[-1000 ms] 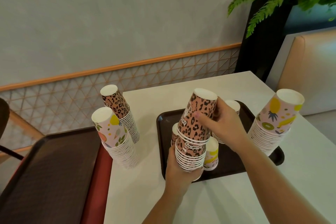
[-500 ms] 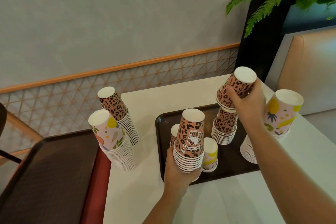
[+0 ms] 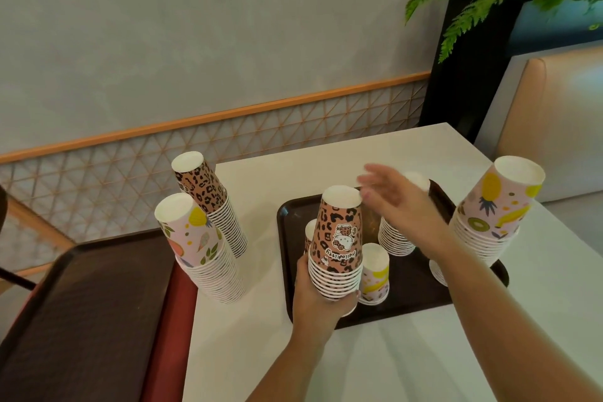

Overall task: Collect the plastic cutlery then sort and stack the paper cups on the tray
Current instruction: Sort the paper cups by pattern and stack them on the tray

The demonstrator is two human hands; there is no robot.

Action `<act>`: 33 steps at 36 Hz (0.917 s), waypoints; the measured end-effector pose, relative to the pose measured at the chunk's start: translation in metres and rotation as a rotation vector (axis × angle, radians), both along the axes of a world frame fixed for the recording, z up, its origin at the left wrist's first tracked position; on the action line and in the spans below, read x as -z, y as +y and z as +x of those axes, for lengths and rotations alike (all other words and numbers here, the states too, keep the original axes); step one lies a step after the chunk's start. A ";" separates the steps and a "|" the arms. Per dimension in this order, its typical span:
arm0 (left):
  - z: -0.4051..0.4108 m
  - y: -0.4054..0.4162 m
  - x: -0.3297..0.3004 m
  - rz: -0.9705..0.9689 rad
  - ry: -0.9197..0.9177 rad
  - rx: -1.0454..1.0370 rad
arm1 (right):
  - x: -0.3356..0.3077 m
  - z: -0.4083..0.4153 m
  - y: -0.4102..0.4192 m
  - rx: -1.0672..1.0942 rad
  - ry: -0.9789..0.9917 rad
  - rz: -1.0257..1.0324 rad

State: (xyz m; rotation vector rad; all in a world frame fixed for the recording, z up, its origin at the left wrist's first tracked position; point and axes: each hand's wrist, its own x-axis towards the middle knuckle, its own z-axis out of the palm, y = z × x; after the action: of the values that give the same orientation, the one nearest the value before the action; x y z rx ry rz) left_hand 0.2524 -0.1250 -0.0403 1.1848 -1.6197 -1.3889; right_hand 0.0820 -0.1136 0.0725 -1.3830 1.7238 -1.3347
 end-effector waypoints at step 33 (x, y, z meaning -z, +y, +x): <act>-0.001 0.000 0.004 0.067 -0.053 0.016 | -0.011 -0.013 -0.004 0.249 -0.612 -0.190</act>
State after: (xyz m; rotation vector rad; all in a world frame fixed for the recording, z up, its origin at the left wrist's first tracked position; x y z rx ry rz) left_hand 0.2513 -0.1253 -0.0438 1.2595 -1.6332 -1.4426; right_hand 0.0693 -0.1176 0.0833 -0.7352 1.3974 -1.8598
